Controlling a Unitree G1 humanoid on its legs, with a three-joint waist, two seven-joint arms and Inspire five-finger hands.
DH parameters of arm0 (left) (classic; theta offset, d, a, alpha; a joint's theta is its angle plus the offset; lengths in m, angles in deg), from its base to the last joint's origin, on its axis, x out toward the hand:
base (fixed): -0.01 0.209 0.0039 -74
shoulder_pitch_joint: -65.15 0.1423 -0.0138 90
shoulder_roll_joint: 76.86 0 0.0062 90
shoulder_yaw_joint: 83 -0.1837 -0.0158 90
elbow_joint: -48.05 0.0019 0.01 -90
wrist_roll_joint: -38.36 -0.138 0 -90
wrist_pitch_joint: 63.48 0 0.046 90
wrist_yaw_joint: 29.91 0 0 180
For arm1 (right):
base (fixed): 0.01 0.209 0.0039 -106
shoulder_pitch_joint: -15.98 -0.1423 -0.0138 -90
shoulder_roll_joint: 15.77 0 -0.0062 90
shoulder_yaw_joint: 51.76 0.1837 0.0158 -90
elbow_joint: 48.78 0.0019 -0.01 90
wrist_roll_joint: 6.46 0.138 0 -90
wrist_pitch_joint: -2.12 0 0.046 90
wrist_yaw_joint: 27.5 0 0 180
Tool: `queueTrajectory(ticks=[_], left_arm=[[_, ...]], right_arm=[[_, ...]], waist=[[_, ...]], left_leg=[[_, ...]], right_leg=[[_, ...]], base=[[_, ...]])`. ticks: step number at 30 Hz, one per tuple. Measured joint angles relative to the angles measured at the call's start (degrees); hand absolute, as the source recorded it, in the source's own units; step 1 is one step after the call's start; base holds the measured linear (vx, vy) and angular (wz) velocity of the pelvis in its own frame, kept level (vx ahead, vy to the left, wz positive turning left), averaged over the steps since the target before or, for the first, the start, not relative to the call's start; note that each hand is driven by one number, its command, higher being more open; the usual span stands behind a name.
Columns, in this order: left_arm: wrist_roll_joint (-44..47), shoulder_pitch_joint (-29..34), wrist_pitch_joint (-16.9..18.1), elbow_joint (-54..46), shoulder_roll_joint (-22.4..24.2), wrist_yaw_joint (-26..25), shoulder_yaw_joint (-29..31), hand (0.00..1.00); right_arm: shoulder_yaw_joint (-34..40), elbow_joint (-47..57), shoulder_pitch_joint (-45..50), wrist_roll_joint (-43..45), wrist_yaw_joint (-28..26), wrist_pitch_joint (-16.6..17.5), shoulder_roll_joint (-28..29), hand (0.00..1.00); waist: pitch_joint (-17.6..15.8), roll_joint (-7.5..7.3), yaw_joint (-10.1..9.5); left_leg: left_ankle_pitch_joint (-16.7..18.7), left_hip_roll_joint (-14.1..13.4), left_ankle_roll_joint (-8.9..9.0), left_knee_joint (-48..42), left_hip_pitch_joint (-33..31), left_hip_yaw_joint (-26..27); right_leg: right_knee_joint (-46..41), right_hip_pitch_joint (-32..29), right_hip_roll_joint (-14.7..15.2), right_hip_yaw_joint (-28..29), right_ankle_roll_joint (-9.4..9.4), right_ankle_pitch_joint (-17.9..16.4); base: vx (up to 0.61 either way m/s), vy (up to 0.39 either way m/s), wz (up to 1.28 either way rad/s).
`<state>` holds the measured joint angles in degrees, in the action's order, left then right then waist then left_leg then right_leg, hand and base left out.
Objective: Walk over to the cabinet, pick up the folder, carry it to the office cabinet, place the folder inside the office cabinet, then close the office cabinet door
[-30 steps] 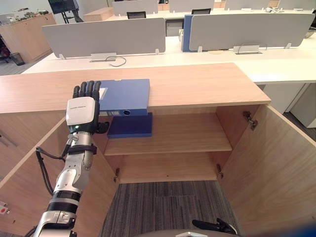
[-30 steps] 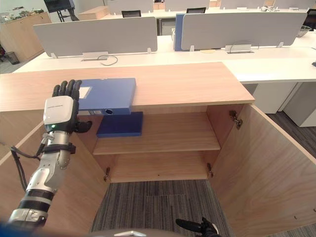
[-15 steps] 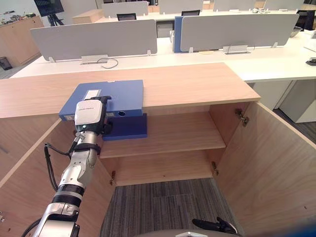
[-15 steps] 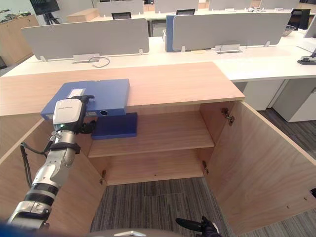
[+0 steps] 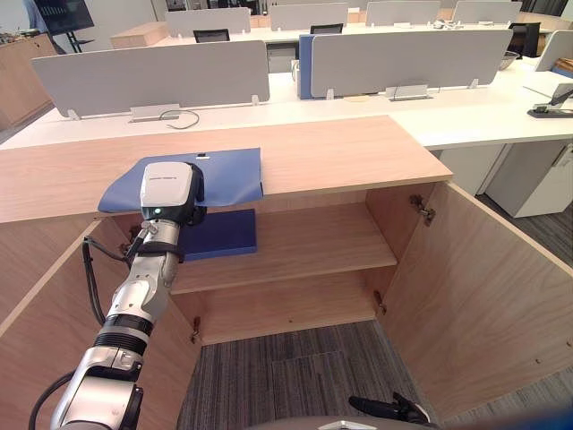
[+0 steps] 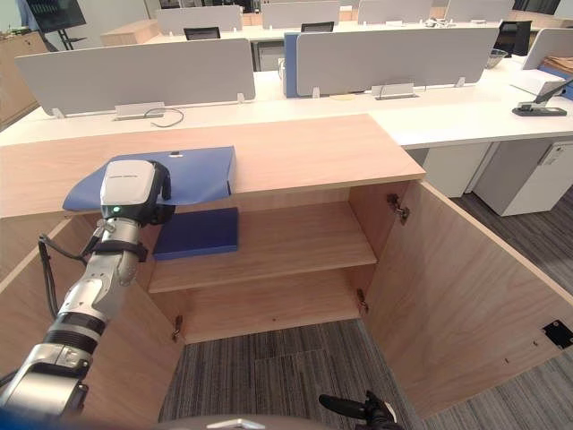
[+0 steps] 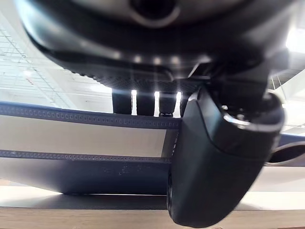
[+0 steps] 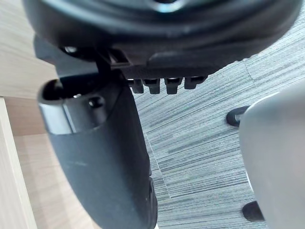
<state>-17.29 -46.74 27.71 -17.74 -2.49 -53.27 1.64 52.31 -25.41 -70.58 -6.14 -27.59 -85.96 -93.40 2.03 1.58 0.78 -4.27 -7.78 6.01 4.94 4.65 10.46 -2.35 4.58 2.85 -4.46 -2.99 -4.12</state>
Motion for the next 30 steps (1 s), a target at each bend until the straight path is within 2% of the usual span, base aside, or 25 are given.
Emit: queueTrajectory(ticks=[2,4,6,9,10,12,15,24,27,28,30], left_arm=[[0.1,0.6,-0.2,-1.3,0.4,0.6,0.0,0.0],[1.4,5.3,-0.4,-9.4,1.8,1.8,0.2,0.0],[3.2,7.8,0.1,-13.5,3.3,2.3,0.2,0.0],[8.5,14.6,2.6,-24.4,8.6,3.6,0.2,0.0],[12.0,17.3,3.5,-29.4,11.8,4.4,0.4,0.0],[16.6,19.2,4.3,-33.6,14.9,5.3,0.8,0.0],[31.9,21.7,7.1,-40.6,20.1,7.3,1.6,0.0],[66.9,28.1,8.8,-47.9,24.5,10.7,9.8,0.0],[75.5,30.6,9.0,-51.4,25.8,12.3,12.2,0.0],[80.2,32.9,10.0,-54.3,26.9,13.5,13.5,0.0],[82.8,33.9,10.9,-55.9,27.8,14.4,14.0,0.0]], right_arm=[[0.0,0.0,0.0,0.0,0.0,0.0,0.0,1.0],[0.0,0.0,0.1,0.0,0.0,0.0,0.0,1.0],[0.0,0.0,0.1,0.0,0.0,-0.1,-0.1,1.0],[0.0,-0.3,0.1,0.0,0.0,-0.2,-0.2,1.0],[0.2,-0.7,0.1,0.0,0.0,-0.3,-0.2,1.0],[0.5,-0.7,0.1,0.0,0.1,-0.4,-0.2,1.0],[0.6,-1.5,0.2,0.6,0.1,-0.4,-0.4,1.0],[-1.4,-1.1,0.9,5.6,0.3,0.3,-0.7,1.0],[-4.8,5.5,3.8,8.2,0.8,0.4,-0.3,1.0],[-5.2,15.4,7.5,10.6,1.4,0.4,1.1,1.0],[-5.2,23.6,10.2,11.6,1.9,0.4,2.2,1.0]], waist=[[0.0,-0.01,-0.05],[0.0,-0.06,-0.25],[-0.1,-0.1,-0.49],[-0.1,-0.12,-0.73],[-0.1,-0.13,-0.82],[-0.1,-0.13,-0.97],[0.0,-0.04,-1.85],[0.0,-0.21,-2.82],[-0.3,-0.49,-3.22],[-0.3,-0.54,-2.96],[-0.3,-0.52,-2.79]], left_leg=[[0.0,0.0,0.0,0.0,0.0,0.0],[0.0,0.1,-0.01,0.0,-0.2,-0.2],[0.0,0.1,-0.02,0.0,-0.2,-0.3],[0.0,0.1,-0.05,0.0,-0.2,-0.7],[0.0,0.2,-0.05,0.0,-0.2,-0.8],[0.0,0.2,-0.06,0.0,-0.2,-0.9],[0.1,0.2,-0.12,0.0,-0.1,-0.9],[0.1,0.3,-0.27,0.0,-0.8,-1.5],[0.2,0.2,-0.3,0.0,-0.9,-1.5],[0.2,0.2,-0.29,0.0,-1.4,-1.5],[0.2,0.2,-0.29,0.0,-1.6,-1.4]], right_leg=[[0.0,0.0,0.0,-0.1,0.0,0.0],[0.1,0.0,0.1,-0.2,0.0,0.0],[0.1,0.0,0.1,-0.3,-0.01,0.0],[0.1,0.4,0.2,-0.9,-0.03,0.0],[0.2,0.5,0.2,-0.9,-0.1,-0.1],[0.2,0.5,0.3,-1.0,-0.16,-0.1],[0.1,0.6,0.4,-1.0,-0.24,-0.2],[0.1,0.4,0.4,-1.4,-0.31,-0.6],[0.1,0.3,0.3,-1.5,-0.27,-0.7],[0.0,-0.2,0.3,-1.4,-0.27,-0.7],[0.0,-0.5,0.3,-1.4,-0.27,-0.7]], base=[[0.0,0.0,0.0],[-0.01,0.012,0.04],[0.0,0.008,0.05],[-0.01,0.008,0.07],[-0.01,0.004,0.06],[0.0,0.001,0.02],[0.0,0.0,0.0],[0.0,0.001,0.03],[0.0,0.0,0.0],[0.0,0.0,0.0],[0.0,0.0,0.0]])
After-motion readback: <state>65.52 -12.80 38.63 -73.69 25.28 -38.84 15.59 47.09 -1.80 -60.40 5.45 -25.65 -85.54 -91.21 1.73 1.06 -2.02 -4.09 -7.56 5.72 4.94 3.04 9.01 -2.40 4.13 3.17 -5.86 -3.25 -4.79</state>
